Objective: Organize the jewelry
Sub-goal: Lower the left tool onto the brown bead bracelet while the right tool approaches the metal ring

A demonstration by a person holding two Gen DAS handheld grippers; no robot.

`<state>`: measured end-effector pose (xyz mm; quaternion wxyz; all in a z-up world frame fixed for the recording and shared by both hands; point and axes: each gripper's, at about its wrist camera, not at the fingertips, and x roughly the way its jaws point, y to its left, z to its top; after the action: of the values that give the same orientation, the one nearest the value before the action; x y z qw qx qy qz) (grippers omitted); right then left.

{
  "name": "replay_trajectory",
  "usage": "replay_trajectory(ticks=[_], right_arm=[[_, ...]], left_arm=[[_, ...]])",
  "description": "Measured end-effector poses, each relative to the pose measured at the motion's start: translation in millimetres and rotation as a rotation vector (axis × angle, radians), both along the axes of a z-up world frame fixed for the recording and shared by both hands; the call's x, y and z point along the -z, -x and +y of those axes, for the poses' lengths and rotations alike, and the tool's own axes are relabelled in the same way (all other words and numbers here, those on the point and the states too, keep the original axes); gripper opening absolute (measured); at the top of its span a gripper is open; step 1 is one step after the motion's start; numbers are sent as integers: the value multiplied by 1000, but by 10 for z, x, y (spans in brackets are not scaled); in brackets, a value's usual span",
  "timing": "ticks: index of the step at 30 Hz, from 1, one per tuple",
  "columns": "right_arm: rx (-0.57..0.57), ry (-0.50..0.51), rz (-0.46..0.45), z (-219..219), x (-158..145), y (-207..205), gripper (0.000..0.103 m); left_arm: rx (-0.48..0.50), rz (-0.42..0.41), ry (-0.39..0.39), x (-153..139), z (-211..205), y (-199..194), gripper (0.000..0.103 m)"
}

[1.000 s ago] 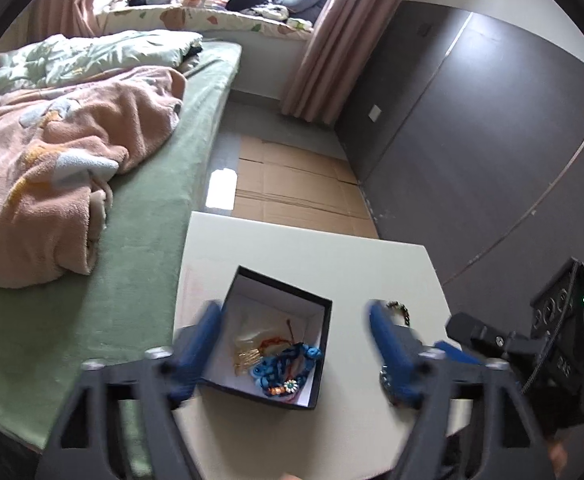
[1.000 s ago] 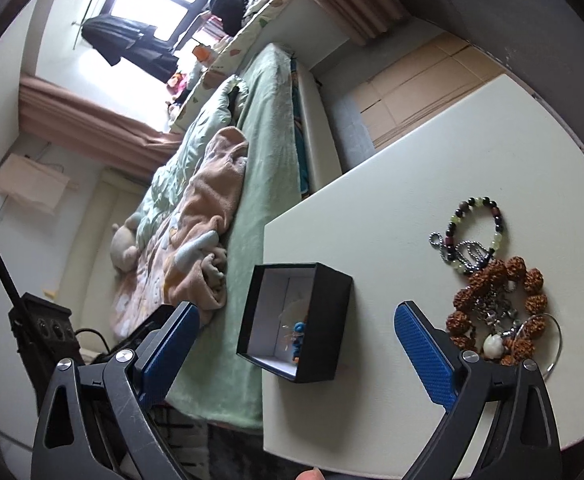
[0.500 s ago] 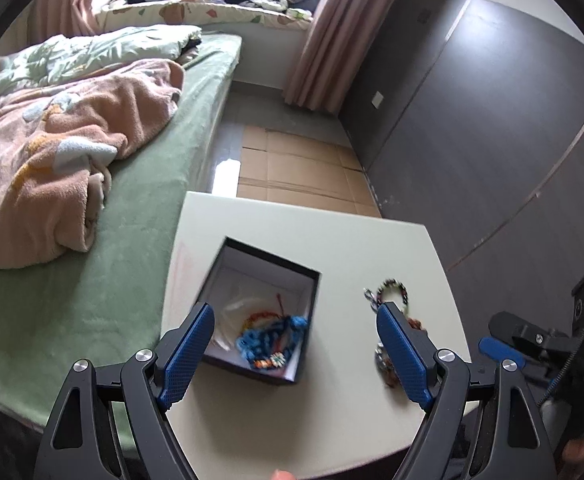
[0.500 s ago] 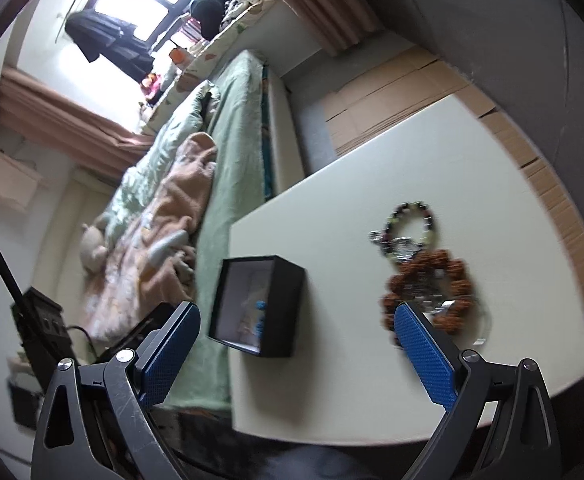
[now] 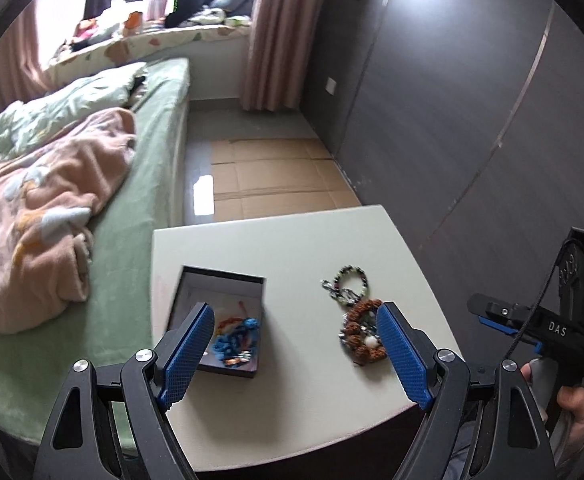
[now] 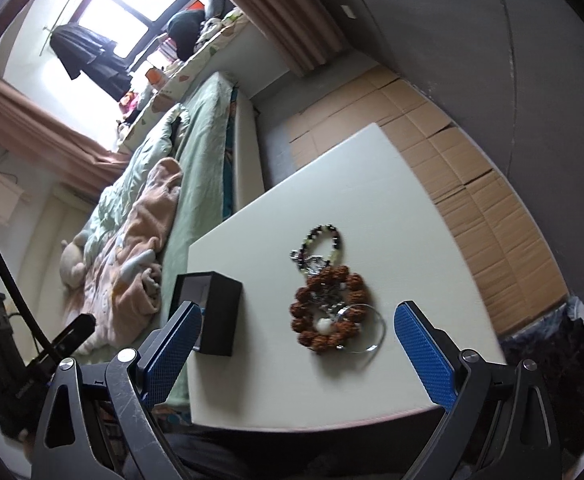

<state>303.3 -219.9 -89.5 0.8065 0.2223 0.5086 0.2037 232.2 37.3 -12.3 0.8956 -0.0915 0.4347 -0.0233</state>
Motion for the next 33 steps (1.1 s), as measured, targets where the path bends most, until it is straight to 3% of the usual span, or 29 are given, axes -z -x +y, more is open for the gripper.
replay_trajectory(ticks=[5, 9, 19, 21, 24, 29, 31, 33], right_arm=[[38, -18, 36, -163, 137, 28, 99], [44, -24, 64, -237, 300, 59, 98], [17, -78, 175, -367, 783, 25, 97], [18, -77, 182, -369, 818, 6, 97], [-14, -68, 175, -341, 817, -22, 97], [-135, 64, 76, -220, 728, 2, 97], [-188, 150, 30, -144, 731, 37, 97], [-231, 185, 15, -101, 788, 52, 97]], left_arm=[[96, 26, -21, 162, -270, -128, 81], [172, 106, 5, 392, -416, -304, 67], [247, 214, 9, 937, -696, -685, 60], [255, 243, 22, 1054, -725, -748, 53], [264, 271, 36, 1222, -765, -818, 51], [285, 287, 68, 1437, -803, -893, 51], [287, 300, 77, 1499, -793, -903, 42], [294, 311, 103, 1532, -768, -902, 39]])
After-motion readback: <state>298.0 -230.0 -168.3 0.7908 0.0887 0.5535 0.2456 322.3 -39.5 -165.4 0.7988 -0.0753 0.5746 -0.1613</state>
